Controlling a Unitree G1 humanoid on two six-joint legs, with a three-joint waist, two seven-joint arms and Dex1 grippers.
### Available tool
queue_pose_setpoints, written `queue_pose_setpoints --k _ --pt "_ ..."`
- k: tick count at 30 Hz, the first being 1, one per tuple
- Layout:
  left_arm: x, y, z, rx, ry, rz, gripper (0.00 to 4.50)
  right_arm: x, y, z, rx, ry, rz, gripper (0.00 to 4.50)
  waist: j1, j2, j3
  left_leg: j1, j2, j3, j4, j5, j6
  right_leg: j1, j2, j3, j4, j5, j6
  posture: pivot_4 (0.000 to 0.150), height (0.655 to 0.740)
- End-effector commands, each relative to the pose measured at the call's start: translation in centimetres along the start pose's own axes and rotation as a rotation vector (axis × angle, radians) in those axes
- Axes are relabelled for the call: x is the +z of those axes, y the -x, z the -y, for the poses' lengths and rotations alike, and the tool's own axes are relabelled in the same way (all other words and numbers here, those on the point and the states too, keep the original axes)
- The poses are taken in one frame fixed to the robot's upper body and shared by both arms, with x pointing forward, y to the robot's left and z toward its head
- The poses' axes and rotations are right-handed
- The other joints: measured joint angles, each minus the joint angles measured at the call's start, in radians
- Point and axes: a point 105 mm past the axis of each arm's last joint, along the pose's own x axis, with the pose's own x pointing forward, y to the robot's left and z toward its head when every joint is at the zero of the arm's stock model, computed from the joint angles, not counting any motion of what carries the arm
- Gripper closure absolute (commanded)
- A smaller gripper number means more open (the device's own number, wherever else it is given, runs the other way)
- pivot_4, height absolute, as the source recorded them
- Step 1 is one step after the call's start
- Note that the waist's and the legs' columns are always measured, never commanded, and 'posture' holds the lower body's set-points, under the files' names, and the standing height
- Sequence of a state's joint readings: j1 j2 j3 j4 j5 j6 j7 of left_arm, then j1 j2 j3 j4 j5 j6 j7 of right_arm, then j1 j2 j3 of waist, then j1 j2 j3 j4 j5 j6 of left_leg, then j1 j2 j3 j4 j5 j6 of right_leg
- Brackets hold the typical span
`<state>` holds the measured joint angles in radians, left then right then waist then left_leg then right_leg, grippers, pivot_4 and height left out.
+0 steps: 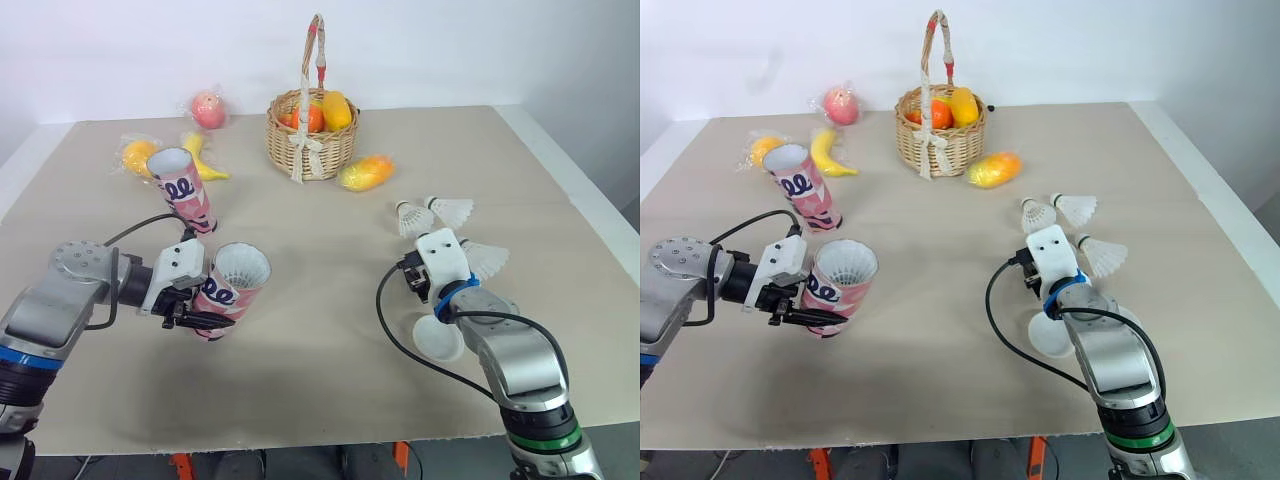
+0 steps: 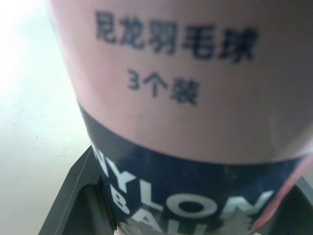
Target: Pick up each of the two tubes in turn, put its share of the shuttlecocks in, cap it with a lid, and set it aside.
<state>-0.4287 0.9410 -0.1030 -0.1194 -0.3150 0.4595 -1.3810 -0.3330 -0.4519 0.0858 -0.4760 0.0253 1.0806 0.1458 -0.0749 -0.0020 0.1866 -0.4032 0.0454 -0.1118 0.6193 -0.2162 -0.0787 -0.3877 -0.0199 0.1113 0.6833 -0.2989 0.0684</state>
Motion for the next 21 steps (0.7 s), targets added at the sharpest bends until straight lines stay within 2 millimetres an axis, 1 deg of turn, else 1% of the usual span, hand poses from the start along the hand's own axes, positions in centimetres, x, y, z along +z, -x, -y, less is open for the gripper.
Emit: queue_pose_setpoints --k 1,6,11,14,15,17,21 --pt "-1.1 -0.7 0.9 -0.044 0.045 -0.029 1.83 1.1 0.5 0.4 -0.049 -0.017 0.041 2.15 0.0 0.0 0.0 0.0 0.0 0.0 0.0 0.0 0.0 0.0 0.0 0.0 0.0 0.0 0.0 0.15 0.74" --pt "-1.1 -0.7 0.9 -0.042 0.046 -0.028 1.83 0.9 0.3 -0.5 -0.054 -0.077 0.025 2.15 0.0 0.0 0.0 0.0 0.0 0.0 0.0 0.0 0.0 0.0 0.0 0.0 0.0 0.0 0.0 0.15 0.74" --pt "-1.2 -0.7 0.9 -0.041 0.046 -0.029 1.83 0.7 0.0 0.3 -0.111 -0.1 0.012 2.15 0.0 0.0 0.0 0.0 0.0 0.0 0.0 0.0 0.0 0.0 0.0 0.0 0.0 0.0 0.0 0.15 0.74" --pt "-1.1 -0.7 0.9 -0.041 0.047 -0.028 1.83 0.5 -0.1 0.5 -0.125 -0.108 0.01 2.93 0.0 0.0 0.0 0.0 0.0 0.0 0.0 0.0 0.0 0.0 0.0 0.0 0.0 0.0 0.0 0.15 0.74" --pt "-1.1 -0.7 0.9 -0.041 0.047 -0.029 1.83 0.6 -0.1 0.5 -0.123 -0.113 0.012 3.5 -0.001 0.0 0.0 0.0 0.0 0.0 0.0 0.0 0.0 0.0 0.0 0.0 0.0 0.0 0.0 0.15 0.74" --pt "-1.1 -0.7 0.9 -0.04 0.047 -0.029 1.83 0.7 -0.1 0.2 -0.11 -0.12 0.017 4.46 -0.001 0.0 0.0 0.0 0.0 0.0 0.0 0.0 0.0 0.0 0.0 0.0 0.0 0.0 0.0 0.15 0.74" --pt "-1.0 -0.6 0.9 -0.04 0.047 -0.027 1.83 0.6 0.2 -0.4 -0.093 -0.12 0.023 4.49 -0.001 0.0 0.0 0.0 0.0 0.0 0.0 0.0 0.0 0.0 0.0 0.0 0.0 0.0 -0.001 0.15 0.74"
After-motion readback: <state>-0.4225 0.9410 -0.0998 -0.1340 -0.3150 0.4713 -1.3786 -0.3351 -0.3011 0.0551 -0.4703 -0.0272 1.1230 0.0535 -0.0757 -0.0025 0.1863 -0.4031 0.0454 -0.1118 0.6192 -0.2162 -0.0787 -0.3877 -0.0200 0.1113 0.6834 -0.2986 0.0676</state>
